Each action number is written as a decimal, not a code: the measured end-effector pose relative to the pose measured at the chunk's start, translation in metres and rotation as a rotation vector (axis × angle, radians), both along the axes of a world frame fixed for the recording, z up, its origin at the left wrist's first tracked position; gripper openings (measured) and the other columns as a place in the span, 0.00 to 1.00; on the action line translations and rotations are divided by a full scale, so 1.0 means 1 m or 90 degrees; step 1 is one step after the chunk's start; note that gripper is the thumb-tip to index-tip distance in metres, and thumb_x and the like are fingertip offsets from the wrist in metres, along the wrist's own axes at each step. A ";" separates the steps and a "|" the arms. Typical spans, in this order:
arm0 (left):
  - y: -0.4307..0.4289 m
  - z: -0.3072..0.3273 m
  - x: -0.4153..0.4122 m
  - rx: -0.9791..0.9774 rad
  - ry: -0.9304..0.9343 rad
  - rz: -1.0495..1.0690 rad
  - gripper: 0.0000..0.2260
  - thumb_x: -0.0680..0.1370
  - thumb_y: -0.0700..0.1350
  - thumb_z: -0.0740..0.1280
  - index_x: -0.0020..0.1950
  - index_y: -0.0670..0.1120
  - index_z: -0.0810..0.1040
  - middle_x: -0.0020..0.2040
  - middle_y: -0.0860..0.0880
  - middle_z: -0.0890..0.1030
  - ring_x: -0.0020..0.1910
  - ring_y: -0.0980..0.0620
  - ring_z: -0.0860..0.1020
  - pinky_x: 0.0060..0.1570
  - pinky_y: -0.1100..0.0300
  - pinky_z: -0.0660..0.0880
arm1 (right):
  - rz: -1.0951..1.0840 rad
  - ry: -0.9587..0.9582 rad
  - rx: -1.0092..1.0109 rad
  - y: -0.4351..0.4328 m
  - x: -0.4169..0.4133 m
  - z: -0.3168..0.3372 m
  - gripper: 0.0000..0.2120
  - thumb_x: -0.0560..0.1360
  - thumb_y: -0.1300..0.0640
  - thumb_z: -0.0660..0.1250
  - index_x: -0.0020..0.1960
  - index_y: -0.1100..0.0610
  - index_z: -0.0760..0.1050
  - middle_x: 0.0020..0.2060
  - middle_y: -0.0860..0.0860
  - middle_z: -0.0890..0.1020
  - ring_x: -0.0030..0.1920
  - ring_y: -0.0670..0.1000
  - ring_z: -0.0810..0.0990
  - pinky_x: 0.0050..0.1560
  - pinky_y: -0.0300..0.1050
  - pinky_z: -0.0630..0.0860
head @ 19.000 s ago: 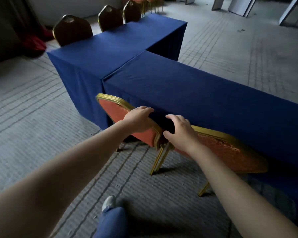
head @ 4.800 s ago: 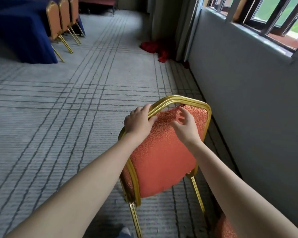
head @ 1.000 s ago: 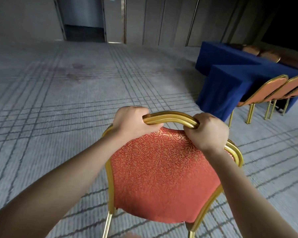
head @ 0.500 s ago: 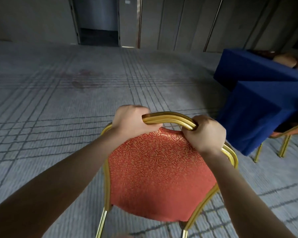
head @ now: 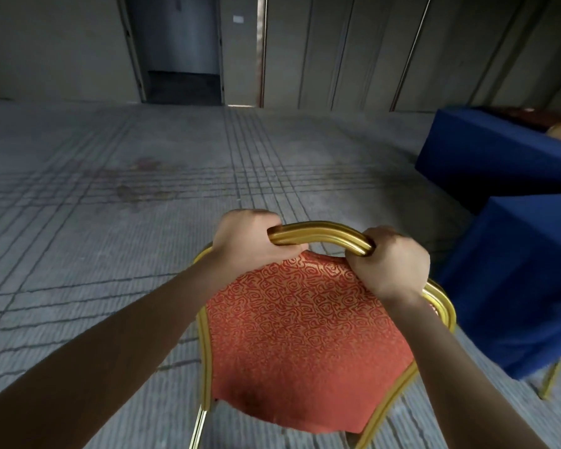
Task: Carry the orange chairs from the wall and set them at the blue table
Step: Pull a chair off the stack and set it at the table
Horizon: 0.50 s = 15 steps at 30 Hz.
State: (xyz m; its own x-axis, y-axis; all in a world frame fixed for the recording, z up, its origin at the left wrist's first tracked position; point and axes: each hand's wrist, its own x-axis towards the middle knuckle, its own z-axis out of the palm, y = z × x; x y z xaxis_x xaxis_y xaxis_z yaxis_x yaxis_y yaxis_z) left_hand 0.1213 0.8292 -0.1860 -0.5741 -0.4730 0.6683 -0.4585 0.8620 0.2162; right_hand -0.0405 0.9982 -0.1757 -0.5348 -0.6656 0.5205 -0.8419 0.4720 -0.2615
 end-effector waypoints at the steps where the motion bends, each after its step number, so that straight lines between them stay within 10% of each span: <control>1: -0.024 0.003 -0.024 0.001 0.003 -0.011 0.26 0.64 0.69 0.69 0.26 0.46 0.69 0.22 0.53 0.69 0.22 0.55 0.71 0.26 0.64 0.63 | -0.010 -0.007 -0.008 -0.021 -0.022 0.001 0.07 0.67 0.48 0.70 0.36 0.52 0.78 0.34 0.48 0.79 0.37 0.55 0.78 0.33 0.42 0.64; 15: -0.321 0.008 -0.334 -0.001 -0.016 -0.033 0.26 0.66 0.69 0.68 0.26 0.48 0.68 0.22 0.54 0.67 0.21 0.56 0.68 0.24 0.65 0.59 | 0.005 -0.020 -0.021 -0.322 -0.336 0.001 0.06 0.67 0.50 0.71 0.35 0.52 0.78 0.33 0.49 0.78 0.36 0.55 0.78 0.33 0.43 0.71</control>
